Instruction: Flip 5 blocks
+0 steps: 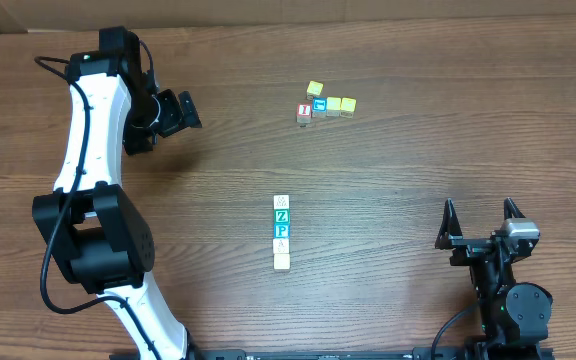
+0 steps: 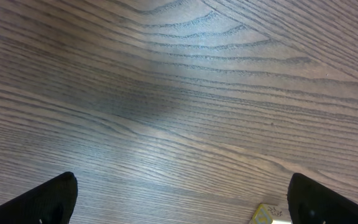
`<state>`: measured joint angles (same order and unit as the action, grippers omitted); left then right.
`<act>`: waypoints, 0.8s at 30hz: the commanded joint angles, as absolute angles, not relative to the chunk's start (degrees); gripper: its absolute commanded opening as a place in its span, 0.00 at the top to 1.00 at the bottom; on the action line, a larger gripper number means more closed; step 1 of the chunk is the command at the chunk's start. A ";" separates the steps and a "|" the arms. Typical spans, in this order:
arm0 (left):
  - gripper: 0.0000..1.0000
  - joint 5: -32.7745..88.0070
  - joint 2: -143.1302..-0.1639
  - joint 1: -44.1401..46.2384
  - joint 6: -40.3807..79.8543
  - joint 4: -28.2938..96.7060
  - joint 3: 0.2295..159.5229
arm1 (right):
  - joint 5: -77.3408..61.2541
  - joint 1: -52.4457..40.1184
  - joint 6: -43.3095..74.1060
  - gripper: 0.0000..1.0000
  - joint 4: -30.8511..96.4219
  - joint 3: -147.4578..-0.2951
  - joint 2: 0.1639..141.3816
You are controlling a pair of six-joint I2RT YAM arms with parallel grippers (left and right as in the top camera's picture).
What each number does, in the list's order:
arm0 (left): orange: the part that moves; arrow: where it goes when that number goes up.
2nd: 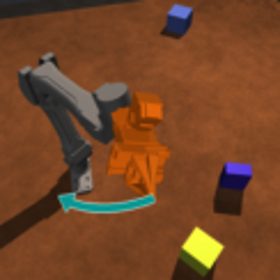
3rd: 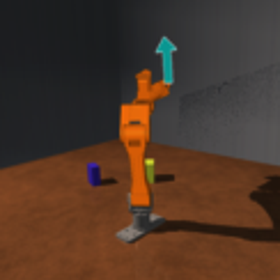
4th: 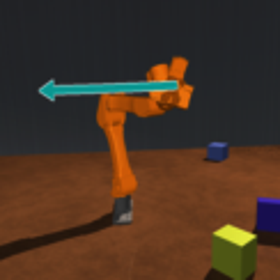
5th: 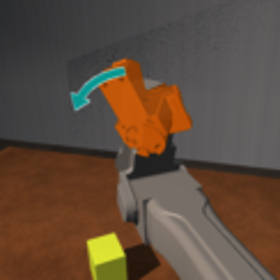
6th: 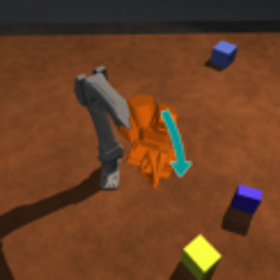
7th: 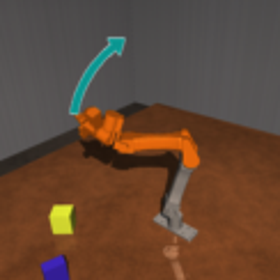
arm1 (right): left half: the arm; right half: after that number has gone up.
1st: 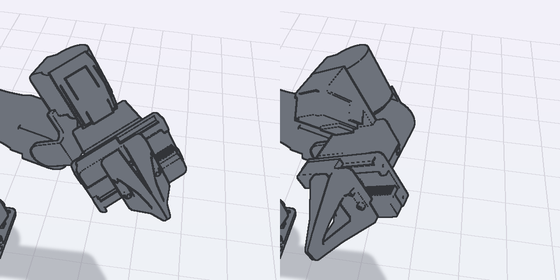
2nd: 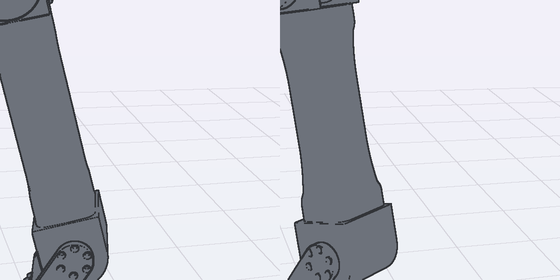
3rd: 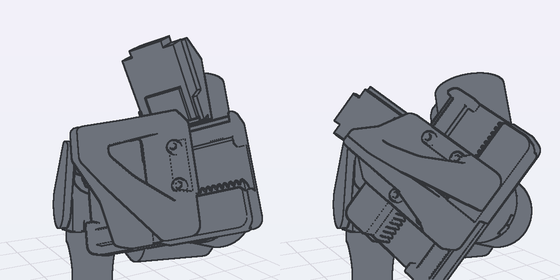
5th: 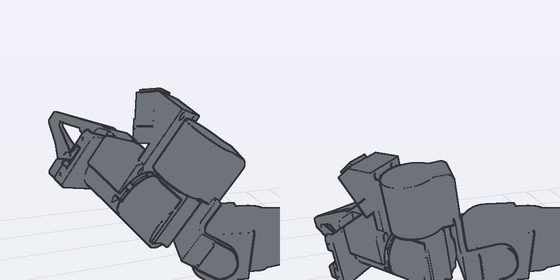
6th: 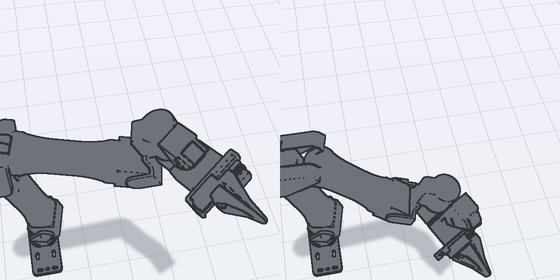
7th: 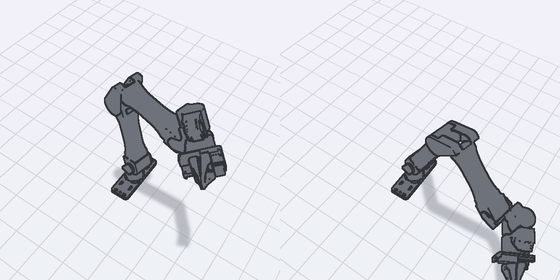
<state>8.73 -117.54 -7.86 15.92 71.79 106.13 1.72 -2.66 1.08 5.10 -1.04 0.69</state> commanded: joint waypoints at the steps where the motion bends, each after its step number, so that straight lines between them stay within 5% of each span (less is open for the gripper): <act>1: 0.00 8.38 -117.43 -7.68 14.79 71.70 106.98 | 1.63 -2.55 1.34 0.00 4.64 -0.45 0.16; 16: 0.00 8.38 -115.02 -7.42 14.79 71.72 106.98 | 1.63 -2.55 1.34 0.00 4.64 -0.45 0.16; 24: 0.00 8.43 -99.68 -4.95 14.79 71.72 106.98 | 1.63 -2.55 1.34 0.00 4.64 -0.45 0.16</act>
